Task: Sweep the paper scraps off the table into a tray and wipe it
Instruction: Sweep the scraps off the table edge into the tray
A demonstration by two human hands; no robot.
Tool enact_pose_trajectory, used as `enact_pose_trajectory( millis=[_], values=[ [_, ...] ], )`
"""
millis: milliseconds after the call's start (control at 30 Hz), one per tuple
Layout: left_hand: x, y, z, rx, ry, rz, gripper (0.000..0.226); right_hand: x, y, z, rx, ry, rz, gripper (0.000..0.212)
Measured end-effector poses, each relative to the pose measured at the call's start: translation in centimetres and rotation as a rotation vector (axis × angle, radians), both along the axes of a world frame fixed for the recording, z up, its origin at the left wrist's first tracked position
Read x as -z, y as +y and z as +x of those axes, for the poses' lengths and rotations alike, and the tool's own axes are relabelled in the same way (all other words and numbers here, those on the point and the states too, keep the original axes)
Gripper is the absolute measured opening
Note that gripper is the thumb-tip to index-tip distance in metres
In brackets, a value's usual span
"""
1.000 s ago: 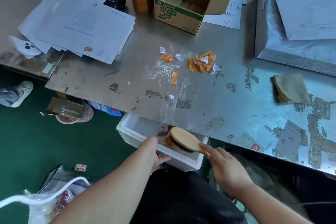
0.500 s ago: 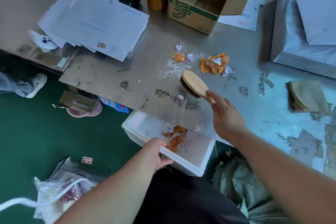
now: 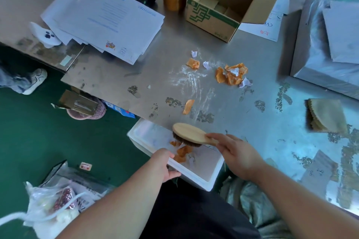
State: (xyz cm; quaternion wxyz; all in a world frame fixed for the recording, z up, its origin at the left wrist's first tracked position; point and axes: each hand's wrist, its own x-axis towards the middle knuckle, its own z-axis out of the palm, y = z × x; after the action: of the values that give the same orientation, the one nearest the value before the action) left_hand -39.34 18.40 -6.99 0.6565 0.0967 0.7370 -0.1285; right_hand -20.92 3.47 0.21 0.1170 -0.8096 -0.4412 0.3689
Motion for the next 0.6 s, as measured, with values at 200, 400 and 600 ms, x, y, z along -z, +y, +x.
enact_pose_trajectory(
  millis=[200,400,600],
  values=[
    [0.0,0.4,0.3,-0.048,-0.02,0.012,0.018,-0.6,1.7,1.6,0.027,-0.063,0.107,0.041],
    [0.0,0.8,0.6,-0.081,-0.025,-0.021,0.014,-0.2,7.6,5.8,0.206,-0.168,0.164,0.039],
    [0.0,0.9,1.0,-0.135,-0.019,-0.022,0.007,-0.1,14.2,11.5,0.198,-0.305,0.113,0.045]
  ],
)
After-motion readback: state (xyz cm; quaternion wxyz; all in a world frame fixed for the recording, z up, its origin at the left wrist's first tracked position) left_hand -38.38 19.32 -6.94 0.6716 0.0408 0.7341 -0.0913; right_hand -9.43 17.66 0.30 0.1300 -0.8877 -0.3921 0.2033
